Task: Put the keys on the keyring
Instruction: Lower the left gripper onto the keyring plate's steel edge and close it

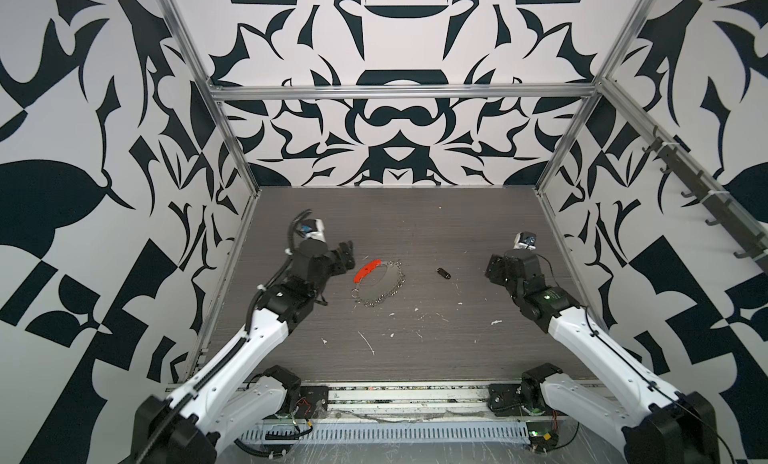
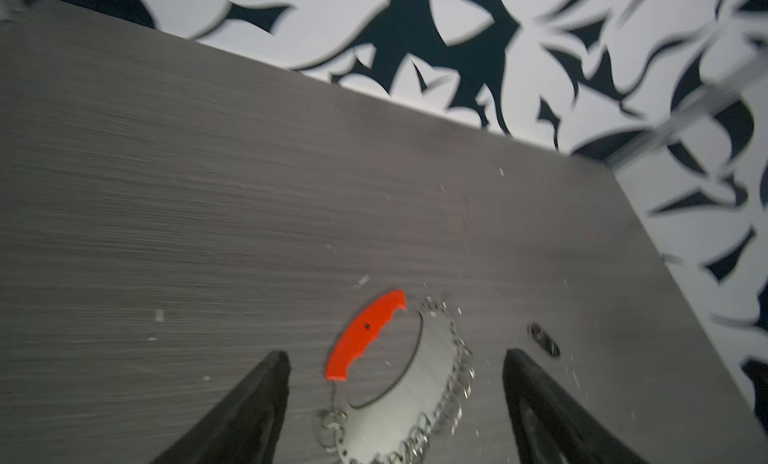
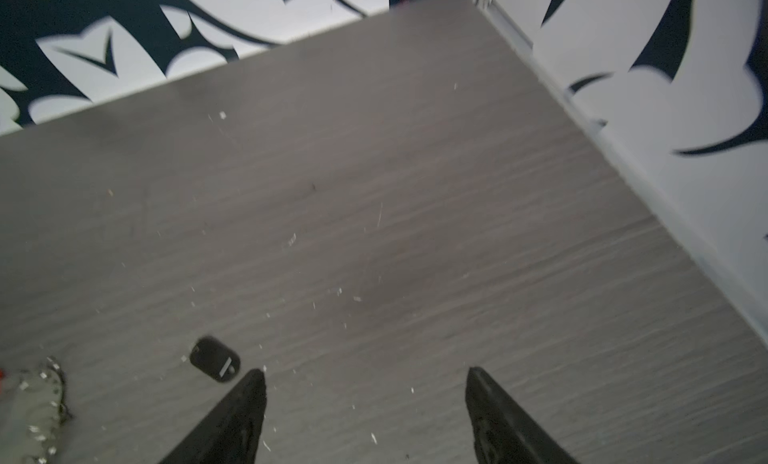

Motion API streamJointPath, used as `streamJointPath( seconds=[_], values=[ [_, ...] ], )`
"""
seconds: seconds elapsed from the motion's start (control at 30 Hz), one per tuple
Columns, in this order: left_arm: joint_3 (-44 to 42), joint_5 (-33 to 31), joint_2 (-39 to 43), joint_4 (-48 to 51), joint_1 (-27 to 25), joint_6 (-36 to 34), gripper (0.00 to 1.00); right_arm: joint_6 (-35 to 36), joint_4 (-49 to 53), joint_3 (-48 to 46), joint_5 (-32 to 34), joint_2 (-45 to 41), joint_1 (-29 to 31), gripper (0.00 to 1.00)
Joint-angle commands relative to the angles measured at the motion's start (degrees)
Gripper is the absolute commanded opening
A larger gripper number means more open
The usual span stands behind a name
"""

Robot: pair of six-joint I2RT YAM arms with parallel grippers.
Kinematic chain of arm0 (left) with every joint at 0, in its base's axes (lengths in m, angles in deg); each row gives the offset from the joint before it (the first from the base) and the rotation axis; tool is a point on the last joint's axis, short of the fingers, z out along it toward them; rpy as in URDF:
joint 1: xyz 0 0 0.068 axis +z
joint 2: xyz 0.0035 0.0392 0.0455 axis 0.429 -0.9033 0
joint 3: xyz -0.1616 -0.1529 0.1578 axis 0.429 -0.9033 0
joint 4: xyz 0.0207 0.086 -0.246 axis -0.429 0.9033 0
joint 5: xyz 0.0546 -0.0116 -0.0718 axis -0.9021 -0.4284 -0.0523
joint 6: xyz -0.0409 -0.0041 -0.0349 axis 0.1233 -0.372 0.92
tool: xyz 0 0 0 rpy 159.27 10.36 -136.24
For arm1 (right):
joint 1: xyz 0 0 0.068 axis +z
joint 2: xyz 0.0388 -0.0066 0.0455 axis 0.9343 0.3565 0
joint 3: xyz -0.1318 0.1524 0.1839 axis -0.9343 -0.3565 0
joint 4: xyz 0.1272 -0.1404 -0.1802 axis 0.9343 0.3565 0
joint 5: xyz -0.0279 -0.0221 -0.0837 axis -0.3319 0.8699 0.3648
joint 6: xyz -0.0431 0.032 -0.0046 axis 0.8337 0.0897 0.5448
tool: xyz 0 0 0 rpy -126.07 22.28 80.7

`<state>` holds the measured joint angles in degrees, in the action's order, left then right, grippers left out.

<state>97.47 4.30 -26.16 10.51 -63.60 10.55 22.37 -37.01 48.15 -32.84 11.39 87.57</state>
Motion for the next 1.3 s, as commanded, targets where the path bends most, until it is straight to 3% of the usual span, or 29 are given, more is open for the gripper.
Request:
streamJointPath(
  seconds=[0.0, 0.2, 0.47, 1.27],
  values=[
    [3.62, -4.71, -7.79, -1.85, -5.63, -0.53, 0.75, -1.62, -4.45, -3.30, -0.78, -1.53, -0.25, 0.81],
    [11.17, -5.34, -24.79, -3.76, -8.82, -1.99, 0.60, 2.10, -13.75, -10.80, -4.80, -3.42, -0.22, 0.75],
    [27.76, -3.49, -42.43, 3.35, -8.91, -6.81, 0.42, 1.74, -17.55, -13.07, -6.94, -2.87, -0.28, 0.73],
    [37.37, -4.00, -54.12, 12.05, -8.99, -7.71, 0.35, 1.34, -20.61, -12.38, -7.68, 3.16, -0.26, 0.72]
  ],
)
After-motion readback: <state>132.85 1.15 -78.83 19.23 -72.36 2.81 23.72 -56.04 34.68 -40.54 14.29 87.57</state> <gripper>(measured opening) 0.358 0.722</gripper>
